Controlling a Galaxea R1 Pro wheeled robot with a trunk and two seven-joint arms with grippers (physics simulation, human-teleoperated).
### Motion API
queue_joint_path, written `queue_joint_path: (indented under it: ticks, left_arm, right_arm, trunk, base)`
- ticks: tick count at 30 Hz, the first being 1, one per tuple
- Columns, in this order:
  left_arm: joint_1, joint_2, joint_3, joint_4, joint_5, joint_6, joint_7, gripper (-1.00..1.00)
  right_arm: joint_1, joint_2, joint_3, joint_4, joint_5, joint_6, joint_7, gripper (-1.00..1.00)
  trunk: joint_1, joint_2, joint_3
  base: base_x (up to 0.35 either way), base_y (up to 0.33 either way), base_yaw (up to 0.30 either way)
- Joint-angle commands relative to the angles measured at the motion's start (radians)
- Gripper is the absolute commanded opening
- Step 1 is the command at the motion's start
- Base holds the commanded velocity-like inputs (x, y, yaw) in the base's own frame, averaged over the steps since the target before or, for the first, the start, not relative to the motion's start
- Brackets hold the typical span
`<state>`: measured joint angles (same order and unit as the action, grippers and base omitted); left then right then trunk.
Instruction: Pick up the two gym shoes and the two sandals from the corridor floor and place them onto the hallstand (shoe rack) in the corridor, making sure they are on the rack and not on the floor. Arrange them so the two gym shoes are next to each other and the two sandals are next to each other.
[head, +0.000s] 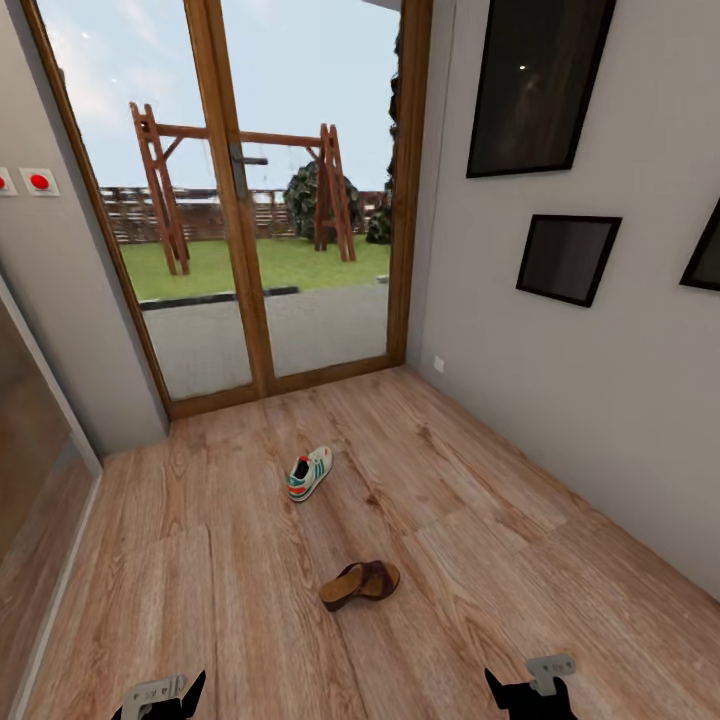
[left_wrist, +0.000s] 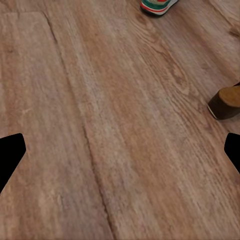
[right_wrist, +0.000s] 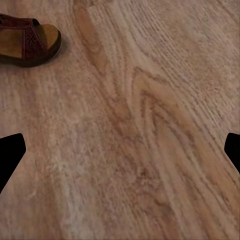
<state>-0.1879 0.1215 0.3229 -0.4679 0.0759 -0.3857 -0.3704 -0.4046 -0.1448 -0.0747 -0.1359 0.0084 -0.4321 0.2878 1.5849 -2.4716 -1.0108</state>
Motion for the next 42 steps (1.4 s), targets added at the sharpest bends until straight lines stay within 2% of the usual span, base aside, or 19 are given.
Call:
queue_joint_path:
  ticks: [1,12,18,42]
  left_arm:
    - [-0.001,0.000,0.004,0.001,0.008,0.001,-0.010,1.00]
    - [-0.001,0.000,0.004,0.001,0.007,0.001,-0.010,1.00]
    - [-0.001,0.000,0.004,0.000,0.008,0.001,-0.010,1.00]
    - [-0.001,0.000,0.004,0.000,0.007,0.001,-0.010,1.00]
  right_arm:
    - [-0.001,0.000,-0.008,0.001,0.001,-0.002,0.008,1.00]
    - [-0.001,0.000,-0.008,0.001,0.001,-0.002,0.008,1.00]
    - [-0.001,-0.004,-0.008,0.001,0.001,-0.002,0.008,1.00]
    - [-0.001,-0.005,-0.008,0.001,0.001,-0.002,0.008,1.00]
  trunk:
    - [0.000,0.000,-0.001]
    - [0.000,0.000,-0.001]
    - [0.000,0.000,0.000]
    - [0.000,0.000,0.011]
  base:
    - [0.001,0.001,0.000]
    - [0.011,0.000,0.000]
    - [0.194,0.095,-0.046]
    - [0.249,0.154,-0.234]
